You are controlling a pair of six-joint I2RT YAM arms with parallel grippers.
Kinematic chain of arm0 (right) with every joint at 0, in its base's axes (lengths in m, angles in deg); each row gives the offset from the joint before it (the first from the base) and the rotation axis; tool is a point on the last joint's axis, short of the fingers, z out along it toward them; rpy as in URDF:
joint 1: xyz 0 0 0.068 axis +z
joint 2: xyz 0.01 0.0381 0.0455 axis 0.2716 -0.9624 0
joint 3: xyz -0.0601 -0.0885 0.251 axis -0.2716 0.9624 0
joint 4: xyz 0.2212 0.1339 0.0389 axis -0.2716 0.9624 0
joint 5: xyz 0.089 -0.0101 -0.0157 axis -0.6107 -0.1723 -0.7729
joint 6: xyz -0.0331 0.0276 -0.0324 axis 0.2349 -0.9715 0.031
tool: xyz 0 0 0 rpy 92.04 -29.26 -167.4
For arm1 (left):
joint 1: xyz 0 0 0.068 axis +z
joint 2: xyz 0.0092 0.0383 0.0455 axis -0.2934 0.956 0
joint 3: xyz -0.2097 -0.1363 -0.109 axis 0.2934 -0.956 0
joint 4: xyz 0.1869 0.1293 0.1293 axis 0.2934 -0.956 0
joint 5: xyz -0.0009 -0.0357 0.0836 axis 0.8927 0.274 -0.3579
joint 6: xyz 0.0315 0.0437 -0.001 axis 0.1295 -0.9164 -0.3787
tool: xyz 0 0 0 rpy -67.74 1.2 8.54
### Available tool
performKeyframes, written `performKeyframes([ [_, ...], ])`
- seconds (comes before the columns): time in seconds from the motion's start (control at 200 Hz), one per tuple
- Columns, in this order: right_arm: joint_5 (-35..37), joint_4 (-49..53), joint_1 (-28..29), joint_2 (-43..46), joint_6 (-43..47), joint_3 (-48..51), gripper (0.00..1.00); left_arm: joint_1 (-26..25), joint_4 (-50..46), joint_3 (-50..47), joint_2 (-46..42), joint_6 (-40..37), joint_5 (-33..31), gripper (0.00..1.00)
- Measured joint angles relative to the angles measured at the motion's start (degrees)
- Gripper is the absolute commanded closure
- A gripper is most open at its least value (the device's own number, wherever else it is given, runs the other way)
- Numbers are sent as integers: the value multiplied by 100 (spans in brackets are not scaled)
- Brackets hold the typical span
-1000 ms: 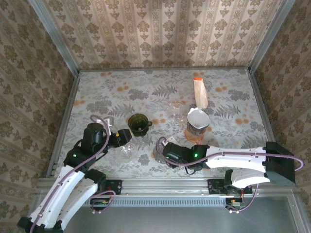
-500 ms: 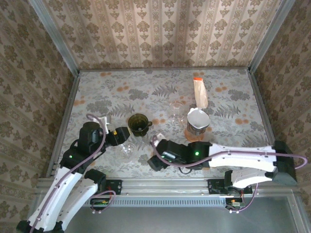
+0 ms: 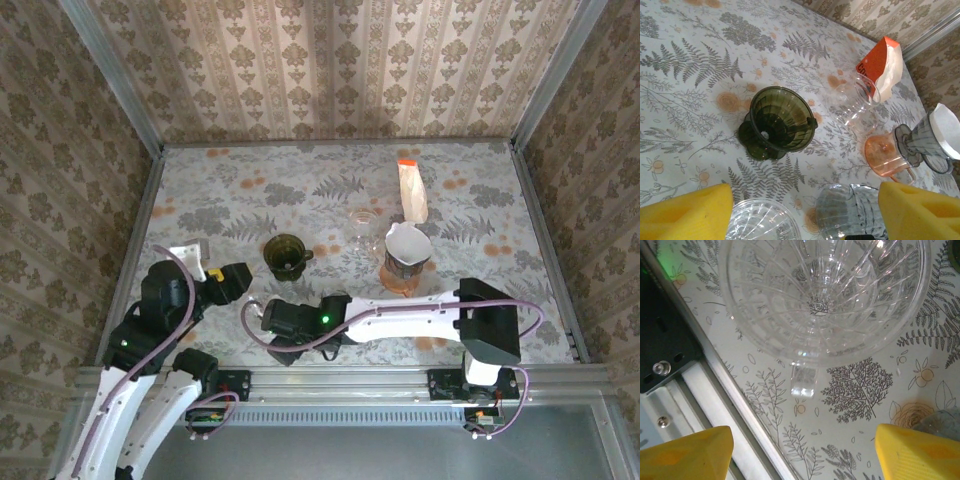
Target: Place the coffee filter in the dripper
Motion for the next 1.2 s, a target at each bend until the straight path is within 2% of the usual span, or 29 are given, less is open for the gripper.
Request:
performKeyframes([
  [0.155, -39, -63, -92, -188, 4, -72, 29, 0, -98, 22, -37, 0, -162, 22],
  [0.34, -101, -219, -162, -382, 85, -72, 36, 0, -201, 28, -433, 28, -664, 17],
  [0.545, -111, -385, -212, -553, 146, -76, 50, 0, -197, 28, -688, 168, -1049, 17],
  [0.755, -103, -481, -238, -706, 181, -127, 61, 0, -197, 28, -688, 201, -1158, 16],
  [1.0, -57, -614, -297, -717, 223, -192, 80, 0, -197, 26, -688, 254, -1156, 16],
  [1.2, 28, -756, -330, -693, 232, -151, 86, 0, -197, 26, -688, 284, -1158, 16],
])
